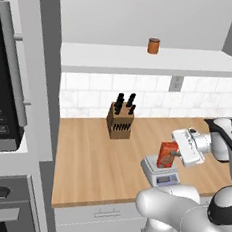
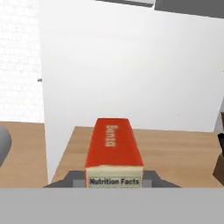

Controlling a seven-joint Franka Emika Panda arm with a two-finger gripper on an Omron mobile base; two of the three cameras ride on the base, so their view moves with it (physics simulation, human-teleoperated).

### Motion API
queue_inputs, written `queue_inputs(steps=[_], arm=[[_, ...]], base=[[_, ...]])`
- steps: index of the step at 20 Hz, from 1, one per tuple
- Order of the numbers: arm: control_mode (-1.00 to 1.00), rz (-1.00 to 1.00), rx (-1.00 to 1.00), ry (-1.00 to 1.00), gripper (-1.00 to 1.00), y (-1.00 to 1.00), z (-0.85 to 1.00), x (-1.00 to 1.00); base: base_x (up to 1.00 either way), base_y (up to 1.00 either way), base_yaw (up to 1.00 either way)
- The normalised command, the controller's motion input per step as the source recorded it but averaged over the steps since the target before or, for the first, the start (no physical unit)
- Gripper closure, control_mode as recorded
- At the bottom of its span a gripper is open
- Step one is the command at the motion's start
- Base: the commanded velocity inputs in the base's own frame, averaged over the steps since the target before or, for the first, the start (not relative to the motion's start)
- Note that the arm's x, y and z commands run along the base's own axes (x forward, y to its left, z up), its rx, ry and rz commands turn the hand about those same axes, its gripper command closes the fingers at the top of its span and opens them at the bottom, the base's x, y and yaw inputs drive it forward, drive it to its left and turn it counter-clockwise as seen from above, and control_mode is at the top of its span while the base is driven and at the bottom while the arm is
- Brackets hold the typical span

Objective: Pick the boxed food and place it on the digital scale for weighing, and close the cabinet.

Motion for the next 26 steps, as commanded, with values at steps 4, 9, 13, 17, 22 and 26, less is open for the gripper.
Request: queue_inputs(steps=[4, 9, 13, 17, 22, 26], arm=[[-1.00, 0.00, 0.00, -0.14, 1.00, 0.00, -0.15, 0.18], [-1.00, 0.00, 0.00, -0.08, 1.00, 0.00, -0.03, 0.26], [-1.00, 0.00, 0.00, 0.00, 1.00, 0.00, -0.04, 0.07], [-1.00, 0.00, 0.00, 0.01, -1.00, 0.00, -0.26, 0.00], [-1.00, 0.00, 0.00, -0.01, -1.00, 0.00, -0.20, 0.00], [-1.00, 0.00, 0.00, 0.00, -1.00, 0.00, -0.04, -0.05]], base=[[0.00, 0.00, 0.00], [0.00, 0.00, 0.00], [0.00, 0.00, 0.00], [0.00, 0.00, 0.00], [0.00, 0.00, 0.00], [0.00, 0.00, 0.00]])
